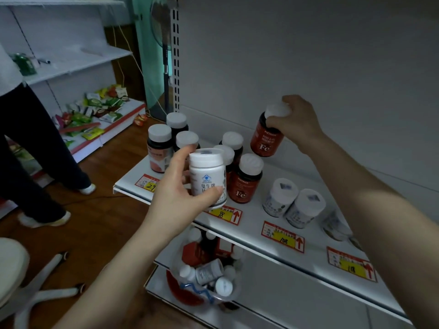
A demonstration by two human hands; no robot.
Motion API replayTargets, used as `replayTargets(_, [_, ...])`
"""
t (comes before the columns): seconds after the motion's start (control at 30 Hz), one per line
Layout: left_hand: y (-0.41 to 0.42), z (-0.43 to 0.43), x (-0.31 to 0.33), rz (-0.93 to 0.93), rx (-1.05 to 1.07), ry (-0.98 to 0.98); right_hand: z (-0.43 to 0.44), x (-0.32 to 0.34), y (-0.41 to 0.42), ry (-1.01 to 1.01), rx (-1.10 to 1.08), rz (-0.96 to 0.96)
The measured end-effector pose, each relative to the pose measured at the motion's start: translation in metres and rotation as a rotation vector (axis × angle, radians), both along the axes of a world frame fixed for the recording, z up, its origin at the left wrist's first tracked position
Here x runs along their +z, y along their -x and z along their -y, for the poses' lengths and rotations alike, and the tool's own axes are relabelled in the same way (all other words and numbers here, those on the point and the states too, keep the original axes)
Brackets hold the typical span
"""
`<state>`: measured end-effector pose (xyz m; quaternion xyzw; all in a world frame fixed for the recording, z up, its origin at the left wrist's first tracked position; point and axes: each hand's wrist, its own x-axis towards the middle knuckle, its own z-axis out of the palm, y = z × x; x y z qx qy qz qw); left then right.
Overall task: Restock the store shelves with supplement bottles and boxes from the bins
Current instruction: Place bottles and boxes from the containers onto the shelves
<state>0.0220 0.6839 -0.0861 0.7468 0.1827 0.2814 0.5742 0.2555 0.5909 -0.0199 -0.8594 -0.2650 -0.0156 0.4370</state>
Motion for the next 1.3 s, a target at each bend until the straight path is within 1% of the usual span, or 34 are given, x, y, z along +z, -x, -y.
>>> replayTargets(0.17, [-0.004,-0.006,-0.002,0.002,-0.011,-0.003,-0.009,-0.016,-0.007,0.089,-0.036,-0.100])
replayTargets(0.47, [-0.013,-0.010,-0.006,-0.012,-0.006,-0.014,-0.014,-0.035,-0.015,0.205,0.026,-0.265])
replayTargets(0.63, [-0.016,-0.012,-0.007,-0.024,0.011,-0.031,-0.017,-0.044,-0.013,0.212,0.057,-0.270])
replayTargets(0.8, [-0.019,-0.012,-0.009,-0.019,0.010,-0.030,-0.017,-0.049,-0.012,0.208,0.048,-0.307])
replayTargets(0.97, [-0.022,-0.012,-0.012,-0.020,-0.007,-0.028,-0.020,-0.057,-0.014,0.223,0.086,-0.346])
replayTargets(1.1, [-0.024,-0.012,-0.015,-0.017,-0.009,-0.040,-0.023,-0.059,-0.017,0.160,0.097,-0.393])
replayTargets(1.17, [-0.025,-0.010,-0.014,-0.018,-0.014,-0.037,-0.022,-0.060,-0.018,0.170,0.087,-0.407])
replayTargets(1.23, [-0.025,-0.009,-0.012,-0.016,-0.025,-0.029,-0.021,-0.060,-0.017,0.212,0.087,-0.378])
replayTargets(1.3, [-0.026,-0.010,-0.009,-0.008,-0.043,0.007,-0.019,-0.059,-0.016,0.242,0.065,-0.246])
